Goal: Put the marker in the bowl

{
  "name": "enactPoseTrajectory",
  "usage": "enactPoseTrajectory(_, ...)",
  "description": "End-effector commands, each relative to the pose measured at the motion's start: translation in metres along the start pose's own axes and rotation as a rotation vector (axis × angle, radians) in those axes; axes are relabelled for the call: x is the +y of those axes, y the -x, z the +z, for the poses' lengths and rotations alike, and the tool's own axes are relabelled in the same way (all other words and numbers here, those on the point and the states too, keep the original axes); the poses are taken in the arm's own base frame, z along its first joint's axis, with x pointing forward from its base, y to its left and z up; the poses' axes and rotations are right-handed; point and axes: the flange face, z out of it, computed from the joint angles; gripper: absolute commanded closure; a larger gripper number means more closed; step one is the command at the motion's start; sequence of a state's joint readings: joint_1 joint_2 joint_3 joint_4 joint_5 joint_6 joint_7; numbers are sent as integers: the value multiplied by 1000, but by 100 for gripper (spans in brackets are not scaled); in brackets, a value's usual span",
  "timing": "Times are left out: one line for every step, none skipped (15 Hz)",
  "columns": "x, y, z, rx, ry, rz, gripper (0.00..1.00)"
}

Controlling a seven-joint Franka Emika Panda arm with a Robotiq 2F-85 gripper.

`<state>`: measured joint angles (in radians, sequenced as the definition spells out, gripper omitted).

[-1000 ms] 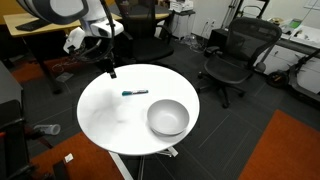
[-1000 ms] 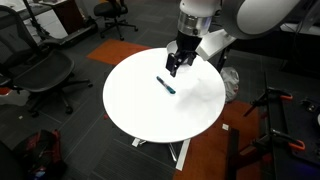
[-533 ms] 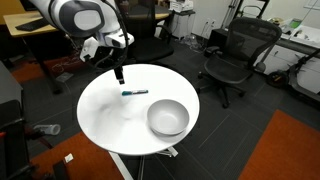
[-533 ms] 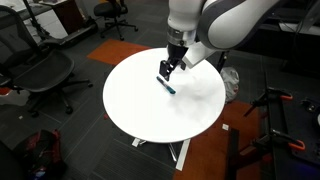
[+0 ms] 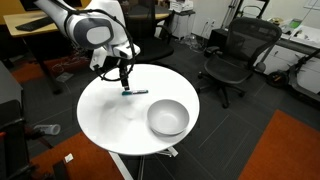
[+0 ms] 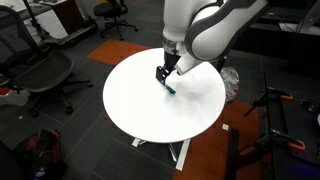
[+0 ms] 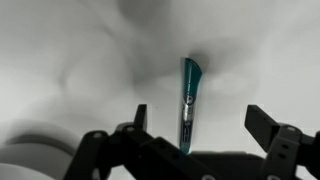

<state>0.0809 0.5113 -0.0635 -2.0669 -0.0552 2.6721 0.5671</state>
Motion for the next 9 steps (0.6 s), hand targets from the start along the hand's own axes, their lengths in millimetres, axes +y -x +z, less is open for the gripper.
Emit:
enactPoseTrajectory(-1,-12,15,16,-24,10,0)
enactPoseTrajectory(-1,-14,19,19,-28,11,0)
enactPoseTrajectory(0,-16,23,24,-31,16,0)
enactPoseTrajectory(0,-18,26,26,-32,22,0)
enactPoseTrajectory(1,-20,29,30,-32,25,0)
enactPoseTrajectory(1,-22,32,32,-32,28,0)
enactPoseTrajectory(1,-24,35,36,-33,30,0)
enactPoseTrajectory(1,-25,37,36,-32,33,0)
enactPoseTrajectory(1,-26,40,34,-32,34,0)
